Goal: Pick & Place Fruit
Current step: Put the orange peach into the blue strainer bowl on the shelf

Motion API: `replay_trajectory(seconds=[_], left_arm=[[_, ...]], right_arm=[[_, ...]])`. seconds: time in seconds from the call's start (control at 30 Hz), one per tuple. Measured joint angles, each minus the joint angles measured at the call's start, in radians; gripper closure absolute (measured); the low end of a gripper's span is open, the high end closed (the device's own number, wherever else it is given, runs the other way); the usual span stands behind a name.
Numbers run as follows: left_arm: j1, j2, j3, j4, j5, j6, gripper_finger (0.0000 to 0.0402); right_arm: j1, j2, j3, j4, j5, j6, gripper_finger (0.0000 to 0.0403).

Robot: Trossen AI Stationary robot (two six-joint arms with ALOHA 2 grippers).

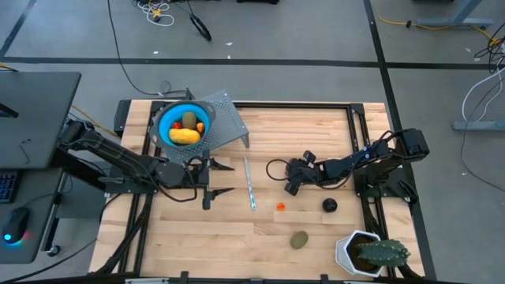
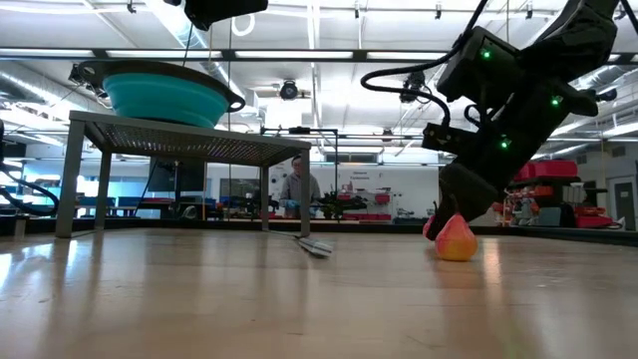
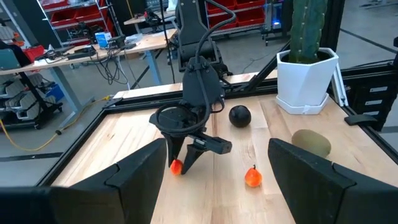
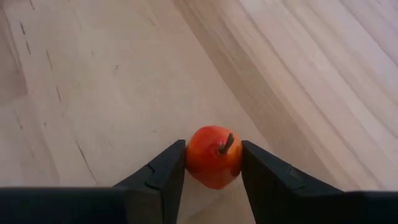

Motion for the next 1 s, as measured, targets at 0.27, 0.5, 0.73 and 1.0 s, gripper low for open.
replay_trajectory(seconds=[0.27,0.5,0.73,1.0], left_arm=[[0.000,0.000,0.000,0.000,0.011,0.040,0.0114],[-0.012,0.056,0.001,0.010,-0.010,0.218,0.0114],[-0.033,0.258,0.001,0.284,-0.231,0.569,0.0113],[-0.048,0.384,0.001,0.517,-0.314,0.813,0.0097]], right_arm=[[0.010,-0.012,0.000,0.088,-0.068,-0.003,0.0256],[0.018,-0.079,0.002,0.450,-0.260,-0.089,0.0257],[0.009,-0.081,0.003,0.734,-0.472,-0.161,0.0257],[-0.004,-0.080,0.003,0.872,-0.476,-0.211,0.0257]])
